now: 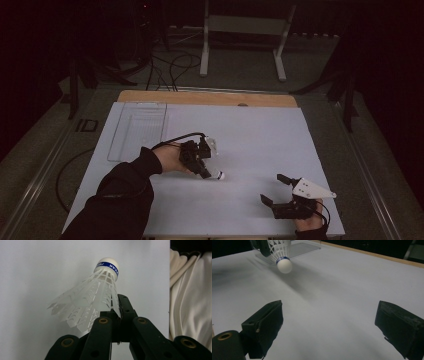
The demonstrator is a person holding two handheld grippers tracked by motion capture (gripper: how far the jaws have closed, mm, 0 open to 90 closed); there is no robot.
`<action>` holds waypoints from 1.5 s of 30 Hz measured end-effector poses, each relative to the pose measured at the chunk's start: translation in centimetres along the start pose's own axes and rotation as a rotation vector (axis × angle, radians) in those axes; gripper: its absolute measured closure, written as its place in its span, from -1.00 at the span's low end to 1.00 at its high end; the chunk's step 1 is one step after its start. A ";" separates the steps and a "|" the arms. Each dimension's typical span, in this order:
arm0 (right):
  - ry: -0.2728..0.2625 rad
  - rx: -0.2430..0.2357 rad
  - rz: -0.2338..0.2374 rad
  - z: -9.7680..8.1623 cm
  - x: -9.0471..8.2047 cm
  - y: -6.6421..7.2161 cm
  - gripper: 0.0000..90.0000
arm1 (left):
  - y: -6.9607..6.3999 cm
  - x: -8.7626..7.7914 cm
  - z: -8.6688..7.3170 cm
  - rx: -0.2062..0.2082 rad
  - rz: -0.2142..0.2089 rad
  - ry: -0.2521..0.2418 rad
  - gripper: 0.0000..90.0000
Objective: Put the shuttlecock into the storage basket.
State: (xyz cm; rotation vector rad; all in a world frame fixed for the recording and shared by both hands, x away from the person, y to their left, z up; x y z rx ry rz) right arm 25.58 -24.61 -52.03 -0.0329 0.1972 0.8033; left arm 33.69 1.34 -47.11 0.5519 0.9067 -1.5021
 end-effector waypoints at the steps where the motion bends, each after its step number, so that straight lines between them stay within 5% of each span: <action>1: -0.001 0.002 0.002 0.0 0.0 0.0 -0.83 | 0.0 -0.1 0.0 0.000 0.001 0.004 1.00; 27: 0.002 0.004 0.000 -0.1 0.0 0.0 -0.83 | -0.9 -4.0 1.3 0.031 0.002 -0.018 1.00; 45: 0.002 -0.002 -0.003 0.0 -0.1 0.1 -0.83 | -0.9 -6.8 1.1 0.034 0.065 -0.037 1.00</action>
Point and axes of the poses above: each handheld gripper's, and its own axes: x roughly forward along the jaws, z roughly out of its top, y roughly to its left, the point moved 6 cm from there along x, roughly forward along the jaws, and after that the axes turned 13 degrees about -y, right-handed, at the moved point
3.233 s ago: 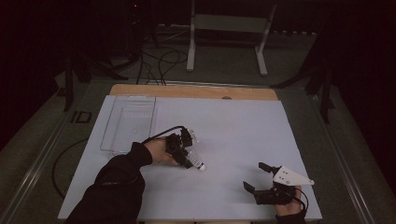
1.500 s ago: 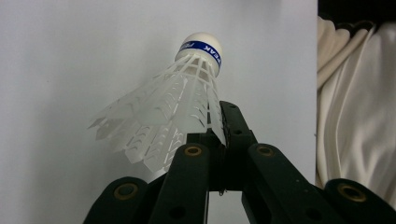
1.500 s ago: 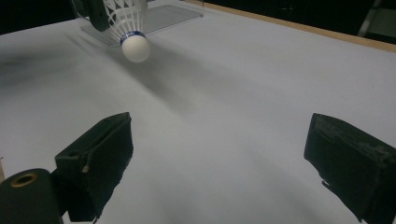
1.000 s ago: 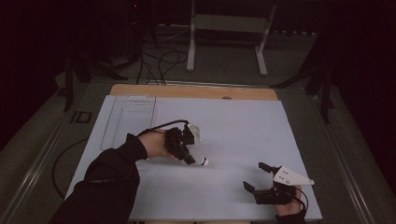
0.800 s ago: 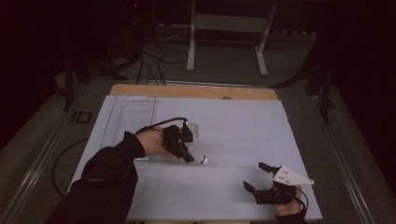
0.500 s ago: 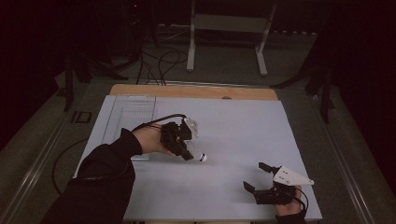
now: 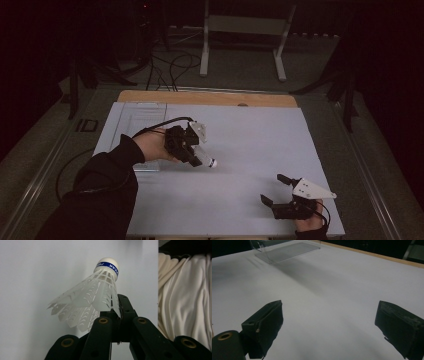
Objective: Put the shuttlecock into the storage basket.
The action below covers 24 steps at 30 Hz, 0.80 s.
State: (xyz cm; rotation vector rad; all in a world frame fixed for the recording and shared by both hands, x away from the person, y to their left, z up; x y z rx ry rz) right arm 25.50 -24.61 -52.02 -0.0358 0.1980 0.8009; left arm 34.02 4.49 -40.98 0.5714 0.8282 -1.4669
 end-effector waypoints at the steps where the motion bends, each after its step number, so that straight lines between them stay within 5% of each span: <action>1: 0.001 0.001 0.001 0.0 0.0 0.0 -0.83 | 0.0 -0.2 -0.1 -0.003 0.002 -0.001 1.00; 24: -0.012 -0.025 0.006 0.2 0.0 0.2 -0.83 | 0.7 -3.9 -3.5 -0.062 0.062 -0.001 1.00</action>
Point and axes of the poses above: each handheld gripper's, and its own axes: x roughly forward along the jaws, z roughly out of its top, y roughly to its left, the point moved 6 cm from there along x, roughly forward along the jaws, and after that the axes turned 13 degrees about -y, right-handed, at the moved point
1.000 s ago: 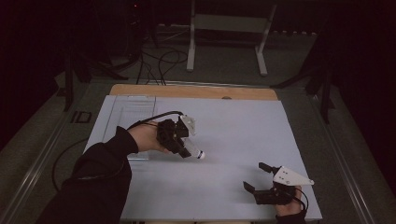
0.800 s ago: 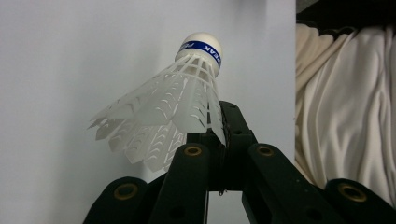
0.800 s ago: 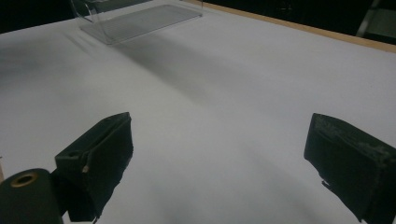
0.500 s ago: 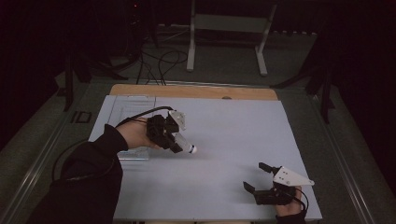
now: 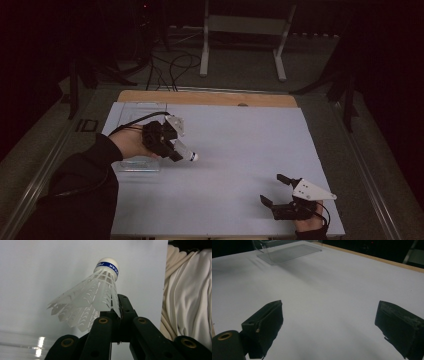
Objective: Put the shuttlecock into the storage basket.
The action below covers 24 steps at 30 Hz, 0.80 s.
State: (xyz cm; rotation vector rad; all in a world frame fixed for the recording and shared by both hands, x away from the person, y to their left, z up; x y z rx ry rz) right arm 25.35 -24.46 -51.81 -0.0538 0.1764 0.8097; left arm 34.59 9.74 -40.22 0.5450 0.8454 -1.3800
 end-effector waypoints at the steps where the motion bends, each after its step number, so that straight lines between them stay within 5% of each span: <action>1: -0.002 0.004 -0.002 0.0 0.0 0.0 -0.83 | 0.1 -0.4 -0.4 -0.007 0.006 -0.004 1.00; 7: 0.000 0.008 -0.005 0.0 -0.1 0.0 -0.83 | 0.6 -1.7 -1.6 -0.048 0.031 -0.041 1.00; 24: -0.009 0.007 -0.002 0.1 -0.1 0.0 -0.83 | 1.6 -3.5 -4.4 -0.096 0.075 -0.041 1.00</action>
Point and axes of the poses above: each handheld gripper's, and its own axes: x roughly forward along the jaws, z roughly out of its top, y roughly to its left, the point moved 6 cm from there along x, roughly forward along the jaws, and after that the axes turned 13 degrees about -y, right-handed, at the moved point
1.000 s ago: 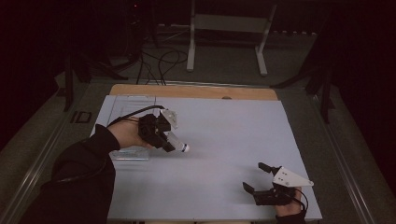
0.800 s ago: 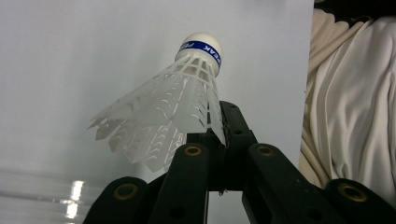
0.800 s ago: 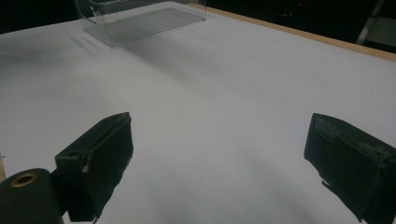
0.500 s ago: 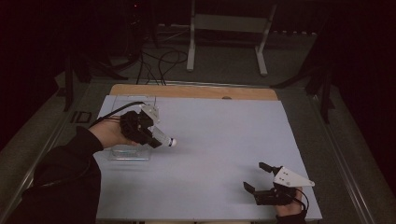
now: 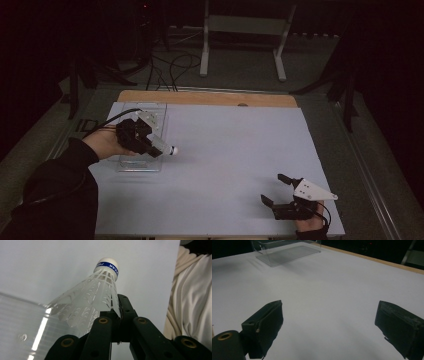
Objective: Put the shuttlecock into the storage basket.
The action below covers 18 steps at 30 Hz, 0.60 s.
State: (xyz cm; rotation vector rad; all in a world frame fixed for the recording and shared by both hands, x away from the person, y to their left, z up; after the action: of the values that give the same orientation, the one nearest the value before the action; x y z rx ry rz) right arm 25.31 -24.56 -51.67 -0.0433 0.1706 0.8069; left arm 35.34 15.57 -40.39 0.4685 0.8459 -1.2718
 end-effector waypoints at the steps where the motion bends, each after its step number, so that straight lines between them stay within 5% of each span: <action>1: 0.001 -0.002 0.000 0.0 0.0 0.0 -0.83 | 0.1 -0.2 -0.2 -0.005 0.005 -0.002 1.00; 18: 0.002 0.003 0.005 0.0 0.1 0.1 -0.83 | 1.5 -2.1 -2.4 -0.074 0.039 -0.022 1.00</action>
State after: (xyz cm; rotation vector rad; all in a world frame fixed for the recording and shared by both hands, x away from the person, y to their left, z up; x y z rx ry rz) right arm 25.29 -24.43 -51.69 -0.0408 0.1734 0.8112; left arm 35.97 19.02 -40.51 0.4100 0.8585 -1.2035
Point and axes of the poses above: each handheld gripper's, and its own axes: x roughly forward along the jaws, z roughly out of its top, y roughly to its left, the point moved 6 cm from there along x, roughly forward along the jaws, and after that the axes turned 13 degrees about -y, right-handed, at the moved point
